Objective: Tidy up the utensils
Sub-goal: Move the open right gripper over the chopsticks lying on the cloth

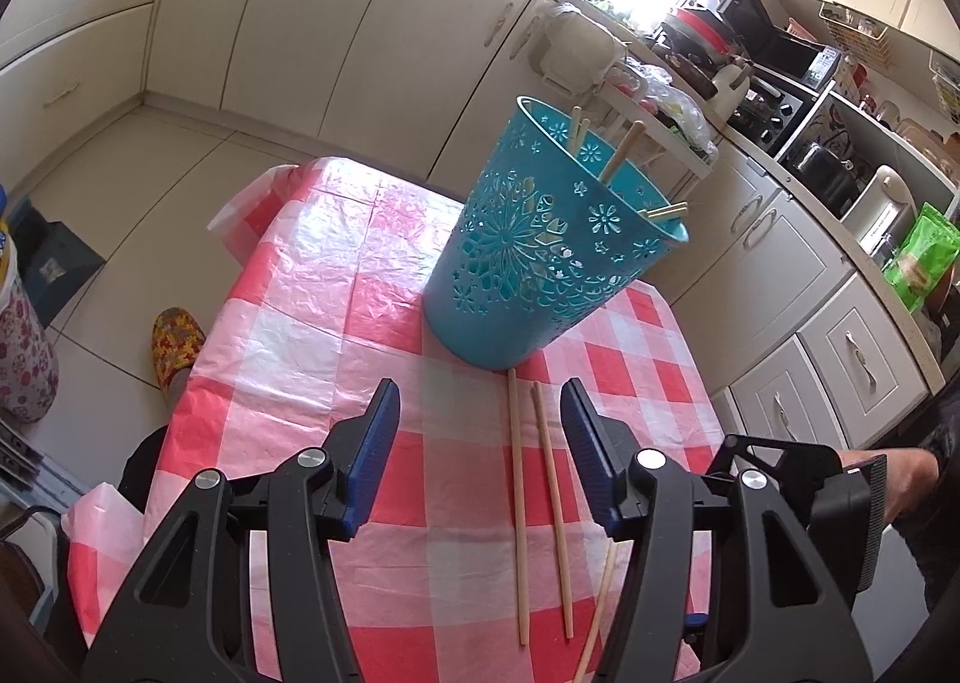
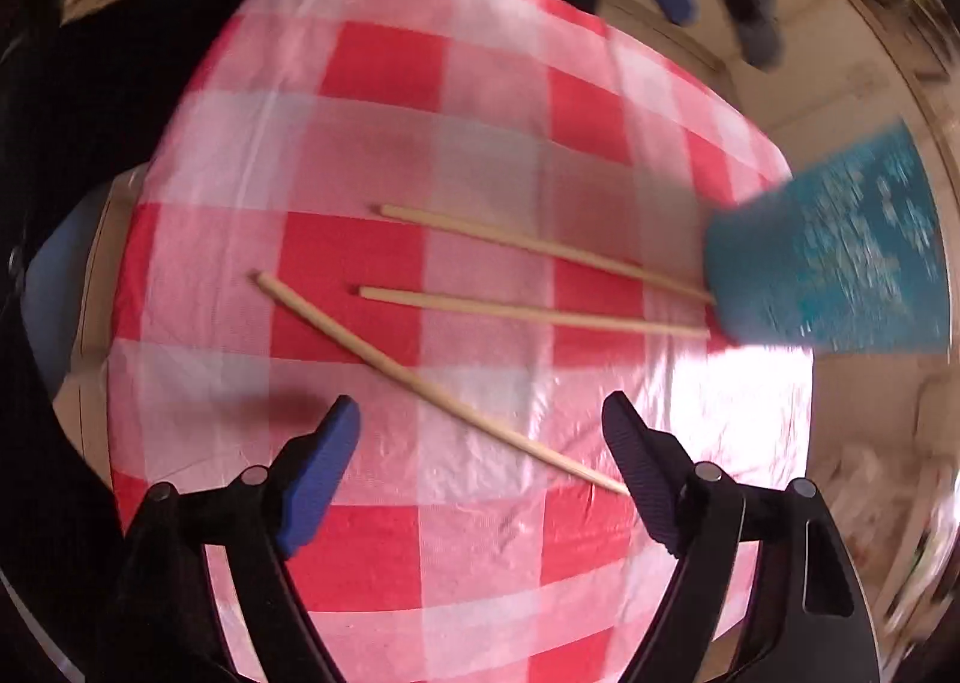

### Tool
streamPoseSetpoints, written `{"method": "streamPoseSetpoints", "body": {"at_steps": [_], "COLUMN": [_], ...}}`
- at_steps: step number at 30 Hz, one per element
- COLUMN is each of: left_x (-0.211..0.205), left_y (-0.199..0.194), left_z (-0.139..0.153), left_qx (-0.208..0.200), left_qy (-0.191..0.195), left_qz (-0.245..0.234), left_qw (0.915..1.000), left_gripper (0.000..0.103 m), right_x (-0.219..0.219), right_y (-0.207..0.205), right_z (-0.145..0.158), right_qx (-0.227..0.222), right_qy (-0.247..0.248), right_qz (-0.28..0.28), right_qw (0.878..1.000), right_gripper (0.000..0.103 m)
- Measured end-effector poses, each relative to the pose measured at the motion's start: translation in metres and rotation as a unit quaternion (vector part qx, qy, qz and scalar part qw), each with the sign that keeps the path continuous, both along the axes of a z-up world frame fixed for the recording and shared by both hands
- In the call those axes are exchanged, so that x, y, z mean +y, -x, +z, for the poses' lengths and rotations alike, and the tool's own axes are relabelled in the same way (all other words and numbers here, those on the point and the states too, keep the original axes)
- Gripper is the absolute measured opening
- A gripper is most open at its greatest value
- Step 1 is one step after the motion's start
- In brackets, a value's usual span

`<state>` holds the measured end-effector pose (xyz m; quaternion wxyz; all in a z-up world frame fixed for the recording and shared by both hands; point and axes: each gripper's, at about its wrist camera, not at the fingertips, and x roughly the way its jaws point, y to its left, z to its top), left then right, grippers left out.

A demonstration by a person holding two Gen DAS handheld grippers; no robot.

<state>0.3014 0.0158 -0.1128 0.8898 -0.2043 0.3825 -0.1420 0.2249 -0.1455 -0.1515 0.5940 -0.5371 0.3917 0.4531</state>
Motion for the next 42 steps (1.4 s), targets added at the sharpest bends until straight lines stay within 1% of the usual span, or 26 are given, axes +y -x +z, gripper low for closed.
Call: {"method": "streamPoseSetpoints", "body": {"at_steps": [3,5,7,9,11,13,14,15,17,18,19,20,22,23,25,27,28,29,31,33,34,36,38,39,41,42], "left_x": [0.004,0.007,0.010,0.014,0.017,0.020,0.020,0.021,0.019,0.018,0.018,0.017,0.017,0.017,0.017,0.019,0.020,0.021,0.023,0.024,0.025,0.026,0.027,0.027,0.029,0.030], "left_y": [0.000,-0.001,0.000,0.000,0.001,0.002,0.004,0.005,0.008,0.008,0.009,0.009,0.010,0.010,0.009,0.009,0.009,0.009,0.009,0.011,0.012,0.015,0.017,0.019,0.021,0.023], "left_z": [-0.001,-0.003,-0.005,-0.008,-0.009,-0.010,-0.009,-0.008,-0.006,-0.004,-0.003,-0.003,-0.003,-0.003,-0.003,-0.004,-0.005,-0.006,-0.007,-0.008,-0.008,-0.006,-0.004,-0.003,-0.001,-0.001], "left_qx": [0.002,0.006,0.009,0.011,0.014,0.015,0.014,0.012,0.010,0.009,0.008,0.008,0.008,0.009,0.010,0.011,0.012,0.013,0.017,0.019,0.020,0.019,0.017,0.015,0.012,0.012], "left_qy": [0.005,0.005,0.006,0.007,0.012,0.017,0.018,0.019,0.017,0.017,0.017,0.017,0.018,0.019,0.018,0.018,0.020,0.022,0.026,0.029,0.030,0.032,0.034,0.034,0.034,0.035], "left_qz": [0.006,0.009,0.010,0.013,0.015,0.018,0.019,0.018,0.016,0.016,0.016,0.016,0.017,0.017,0.017,0.017,0.019,0.020,0.023,0.025,0.026,0.027,0.027,0.027,0.027,0.027], "left_qw": [1.0000,0.9999,0.9999,0.9998,0.9997,0.9996,0.9996,0.9996,0.9997,0.9997,0.9997,0.9997,0.9997,0.9996,0.9996,0.9996,0.9996,0.9995,0.9992,0.9991,0.9990,0.9989,0.9989,0.9989,0.9990,0.9990], "left_gripper": [0.053,0.053,0.053,0.053,0.053,0.053,0.053,0.053,0.053,0.053,0.053,0.053,0.054,0.054,0.054,0.054,0.054,0.054,0.054,0.054,0.055,0.055,0.056,0.056,0.056,0.056], "right_x": [0.017,0.025,0.025,0.018,0.008,0.003,0.002,0.002,0.010,0.017,0.023,0.030,0.041,0.041,0.051,0.057,0.055,0.051,0.042,0.035,0.034,0.035,0.038,0.034,0.041,0.040], "right_y": [-0.021,-0.041,-0.062,-0.079,-0.087,-0.081,-0.076,-0.067,-0.044,-0.031,-0.023,-0.018,-0.023,-0.026,-0.041,-0.071,-0.079,-0.089,-0.108,-0.123,-0.125,-0.121,-0.113,-0.096,-0.090,-0.080], "right_z": [-0.002,-0.011,-0.015,-0.021,-0.026,-0.024,-0.023,-0.019,-0.008,-0.004,-0.002,-0.004,-0.012,-0.012,-0.017,-0.026,-0.029,-0.034,-0.033,-0.033,-0.034,-0.037,-0.038,-0.032,-0.030,-0.027], "right_qx": [0.036,0.070,0.120,0.159,0.186,0.190,0.188,0.171,0.091,0.056,0.036,0.036,0.056,0.062,0.098,0.144,0.163,0.187,0.195,0.209,0.213,0.212,0.212,0.207,0.190,0.172], "right_qy": [-0.001,0.007,0.009,0.020,0.017,0.014,0.016,0.012,-0.001,-0.001,0.003,0.011,0.034,0.031,0.044,0.053,0.055,0.054,0.037,0.039,0.043,0.059,0.068,0.070,0.071,0.069], "right_qz": [0.003,-0.010,-0.060,-0.141,-0.200,-0.209,-0.205,-0.190,-0.116,-0.063,-0.027,-0.006,0.007,0.008,-0.026,-0.112,-0.152,-0.204,-0.274,-0.355,-0.380,-0.407,-0.409,-0.406,-0.392,-0.373], "right_qw": [0.999,0.997,0.991,0.977,0.962,0.959,0.960,0.967,0.989,0.996,0.999,0.999,0.998,0.998,0.994,0.982,0.973,0.959,0.941,0.911,0.899,0.887,0.885,0.887,0.897,0.909], "right_gripper": [0.079,0.081,0.081,0.081,0.082,0.082,0.082,0.082,0.084,0.087,0.088,0.088,0.088,0.090,0.089,0.090,0.090,0.091,0.091,0.091,0.091,0.090,0.090,0.090,0.090,0.090]}}
